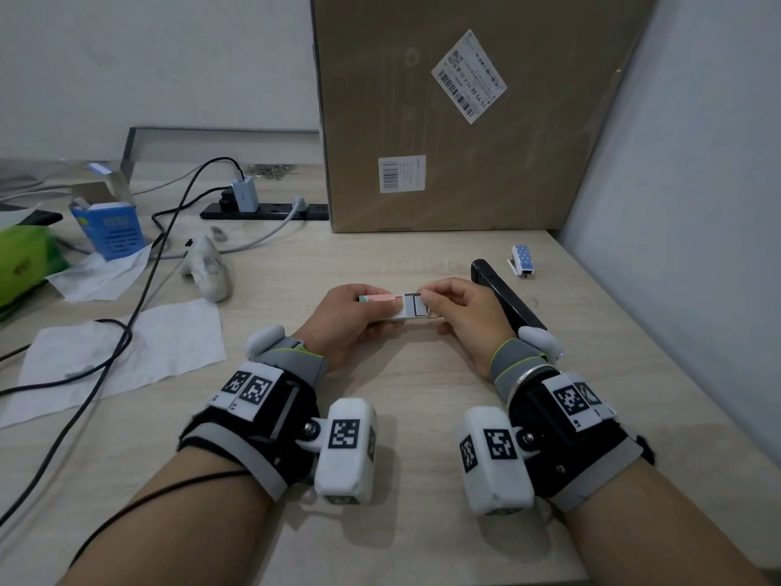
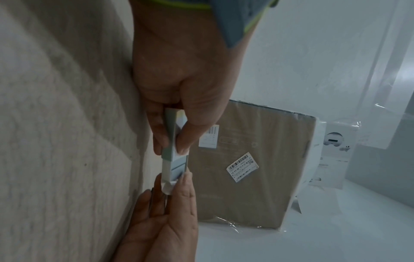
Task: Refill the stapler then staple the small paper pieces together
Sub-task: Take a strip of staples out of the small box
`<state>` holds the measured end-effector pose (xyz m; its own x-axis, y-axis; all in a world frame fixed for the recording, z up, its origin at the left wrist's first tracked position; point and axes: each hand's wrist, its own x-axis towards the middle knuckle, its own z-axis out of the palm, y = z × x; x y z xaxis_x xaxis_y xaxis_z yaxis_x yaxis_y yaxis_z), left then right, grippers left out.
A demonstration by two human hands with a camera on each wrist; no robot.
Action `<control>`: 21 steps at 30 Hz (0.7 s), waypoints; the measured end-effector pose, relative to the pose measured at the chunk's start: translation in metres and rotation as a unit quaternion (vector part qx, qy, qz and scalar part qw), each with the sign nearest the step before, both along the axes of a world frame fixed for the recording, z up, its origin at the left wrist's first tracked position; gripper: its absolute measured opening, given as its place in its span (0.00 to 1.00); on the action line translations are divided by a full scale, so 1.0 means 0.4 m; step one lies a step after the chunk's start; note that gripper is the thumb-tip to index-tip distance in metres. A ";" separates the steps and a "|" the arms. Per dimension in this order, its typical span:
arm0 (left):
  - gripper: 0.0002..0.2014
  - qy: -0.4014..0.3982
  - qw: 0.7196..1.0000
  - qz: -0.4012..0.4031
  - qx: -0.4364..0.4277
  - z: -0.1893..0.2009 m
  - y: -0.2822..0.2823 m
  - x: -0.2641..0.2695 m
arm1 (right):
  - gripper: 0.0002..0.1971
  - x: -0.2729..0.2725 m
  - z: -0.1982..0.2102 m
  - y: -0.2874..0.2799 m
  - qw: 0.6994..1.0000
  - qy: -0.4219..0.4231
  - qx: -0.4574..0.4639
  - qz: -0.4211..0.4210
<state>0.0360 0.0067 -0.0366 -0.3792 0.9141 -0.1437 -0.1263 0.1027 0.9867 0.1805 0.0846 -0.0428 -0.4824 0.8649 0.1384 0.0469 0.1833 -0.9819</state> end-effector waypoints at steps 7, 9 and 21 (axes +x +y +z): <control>0.04 -0.008 0.999 -0.037 -0.012 0.006 -0.003 0.003 | 0.08 0.001 -0.002 0.016 0.999 0.000 -0.012 -0.037; 0.03 -0.017 0.998 -0.056 -0.017 0.009 -0.006 0.004 | 0.06 0.001 -0.004 0.018 0.999 0.003 -0.010 -0.045; 0.12 -0.059 0.998 -0.014 -0.004 0.009 -0.003 0.002 | 0.05 0.002 -0.002 0.017 0.996 -0.025 0.062 -0.067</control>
